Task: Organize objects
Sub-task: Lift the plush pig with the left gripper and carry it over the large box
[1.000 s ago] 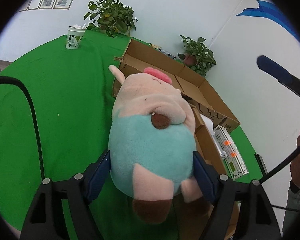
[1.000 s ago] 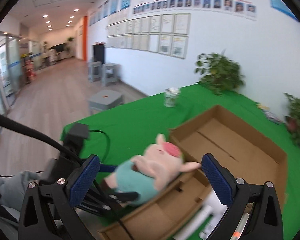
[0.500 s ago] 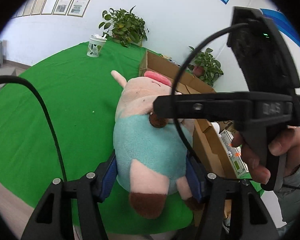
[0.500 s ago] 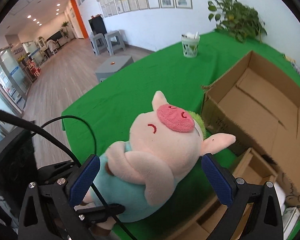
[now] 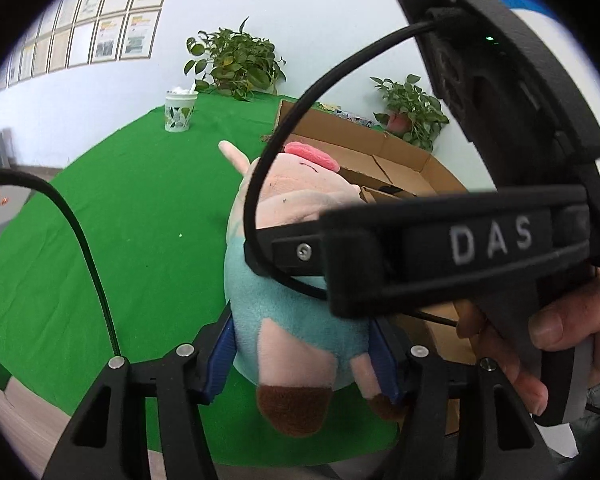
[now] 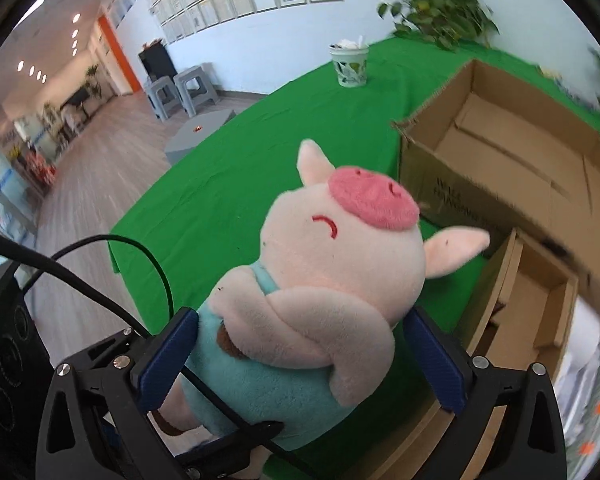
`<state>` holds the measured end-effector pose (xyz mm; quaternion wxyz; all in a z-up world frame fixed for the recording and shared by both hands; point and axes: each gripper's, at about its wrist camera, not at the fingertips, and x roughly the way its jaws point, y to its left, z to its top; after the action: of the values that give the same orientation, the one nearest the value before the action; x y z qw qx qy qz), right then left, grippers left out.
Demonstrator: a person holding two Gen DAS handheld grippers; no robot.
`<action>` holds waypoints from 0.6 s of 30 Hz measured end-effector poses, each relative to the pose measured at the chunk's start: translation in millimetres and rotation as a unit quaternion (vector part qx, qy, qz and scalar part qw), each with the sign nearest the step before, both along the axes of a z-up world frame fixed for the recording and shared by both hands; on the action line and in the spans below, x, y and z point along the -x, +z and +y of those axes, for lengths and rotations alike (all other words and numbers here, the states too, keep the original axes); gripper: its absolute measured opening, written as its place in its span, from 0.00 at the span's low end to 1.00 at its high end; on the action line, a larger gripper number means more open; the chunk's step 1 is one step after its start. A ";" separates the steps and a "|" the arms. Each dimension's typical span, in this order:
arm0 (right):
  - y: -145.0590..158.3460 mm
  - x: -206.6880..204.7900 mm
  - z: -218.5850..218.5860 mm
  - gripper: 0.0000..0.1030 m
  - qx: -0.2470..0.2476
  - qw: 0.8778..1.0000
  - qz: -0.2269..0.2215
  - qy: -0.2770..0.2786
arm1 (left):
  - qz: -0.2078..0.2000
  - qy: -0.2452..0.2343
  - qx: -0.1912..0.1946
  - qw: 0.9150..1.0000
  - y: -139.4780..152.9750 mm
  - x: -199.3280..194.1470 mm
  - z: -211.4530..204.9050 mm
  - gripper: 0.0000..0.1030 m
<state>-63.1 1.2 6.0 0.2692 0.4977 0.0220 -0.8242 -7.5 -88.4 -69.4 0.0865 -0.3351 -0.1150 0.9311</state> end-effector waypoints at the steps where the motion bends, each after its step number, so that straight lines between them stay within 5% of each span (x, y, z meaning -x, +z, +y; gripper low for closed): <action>1: -3.5 2.2 5.4 0.97 0.019 1.000 -0.011 -0.006 | 0.001 0.000 0.011 1.000 1.5 -0.6 3.7 0.56; 10: -1.6 -5.5 32.1 0.84 0.094 0.995 0.002 -0.013 | 0.023 0.015 0.067 0.997 17.9 -4.1 29.4 0.53; 18: 49.2 -18.1 71.0 0.82 0.148 0.984 0.093 -0.045 | 0.091 -0.011 0.127 0.988 64.5 5.7 67.9 0.53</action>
<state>-44.9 72.2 55.2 0.2996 0.3740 -0.0975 -0.8723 -13.3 -20.5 -4.9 0.0643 -0.2583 0.0160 0.9638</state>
